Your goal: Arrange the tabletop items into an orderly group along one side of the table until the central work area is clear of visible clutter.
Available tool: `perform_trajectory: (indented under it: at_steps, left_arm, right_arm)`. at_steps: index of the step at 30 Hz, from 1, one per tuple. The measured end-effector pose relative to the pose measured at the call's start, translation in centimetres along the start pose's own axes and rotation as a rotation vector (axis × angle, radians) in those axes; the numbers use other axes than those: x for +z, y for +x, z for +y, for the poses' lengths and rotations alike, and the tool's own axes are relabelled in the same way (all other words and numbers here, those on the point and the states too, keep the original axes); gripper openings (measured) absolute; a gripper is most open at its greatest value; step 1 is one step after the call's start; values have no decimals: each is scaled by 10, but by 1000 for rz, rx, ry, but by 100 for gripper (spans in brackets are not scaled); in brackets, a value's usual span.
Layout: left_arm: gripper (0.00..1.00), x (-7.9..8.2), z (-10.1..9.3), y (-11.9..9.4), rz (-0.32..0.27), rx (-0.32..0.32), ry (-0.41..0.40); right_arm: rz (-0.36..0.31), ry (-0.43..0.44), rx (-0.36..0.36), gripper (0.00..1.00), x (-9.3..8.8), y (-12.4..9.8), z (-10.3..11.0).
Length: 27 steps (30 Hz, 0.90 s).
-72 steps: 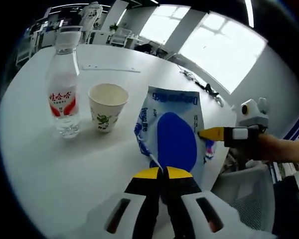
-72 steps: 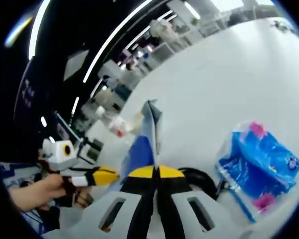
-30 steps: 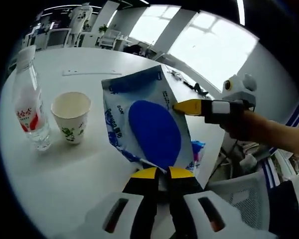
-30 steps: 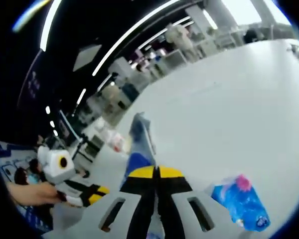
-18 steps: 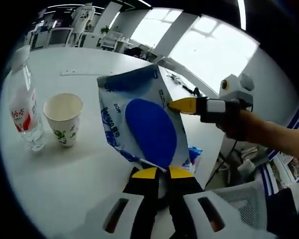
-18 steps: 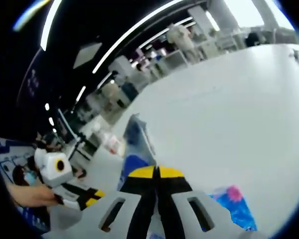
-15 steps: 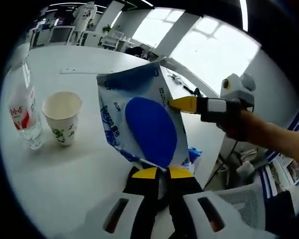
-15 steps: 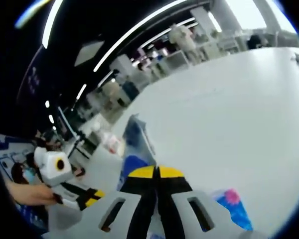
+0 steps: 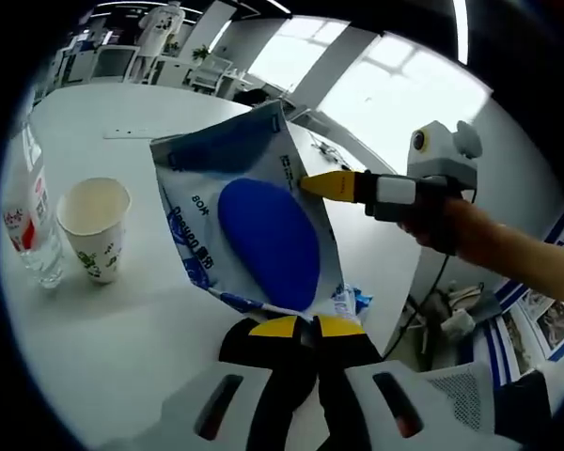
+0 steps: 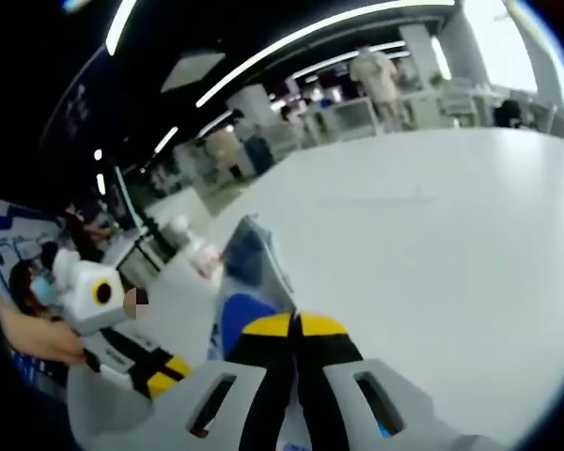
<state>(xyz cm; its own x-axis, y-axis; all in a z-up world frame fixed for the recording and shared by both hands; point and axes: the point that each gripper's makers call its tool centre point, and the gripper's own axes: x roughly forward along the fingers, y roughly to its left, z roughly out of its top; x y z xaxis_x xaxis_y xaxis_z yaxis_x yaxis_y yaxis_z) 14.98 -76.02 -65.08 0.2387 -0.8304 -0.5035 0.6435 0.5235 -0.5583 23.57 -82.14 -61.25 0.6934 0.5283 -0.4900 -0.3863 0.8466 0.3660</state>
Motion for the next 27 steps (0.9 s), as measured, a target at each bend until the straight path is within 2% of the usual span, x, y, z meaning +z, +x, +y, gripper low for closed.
perform_trajectory:
  at_steps: [15,18,19,21,22,24,27]
  left_arm:
    - [4,7,-6,19,-1,1,12]
    - [4,10,-6,23,-10,0,1]
    - [0,11,-7,25,-12,-2,-1]
    - [0,16,-9,27,-26,-14,0]
    - [0,18,-8,30,-31,-10,0]
    - [0,20,-3,34,-30,8,33]
    - [0,19,3,39,-22,11,-11]
  right_arm:
    - [6,-78,0,0,15,2,-9]
    - [16,-132,1,0,20,4,-10]
    - [16,-138,4,0,23,5,-10]
    - [34,-170,29,0,26,8,-8]
    - [48,-233,20,0,26,12,-10]
    - [43,-243,17,0,29,17,-12]
    - [50,-282,27,0,33,22,-19]
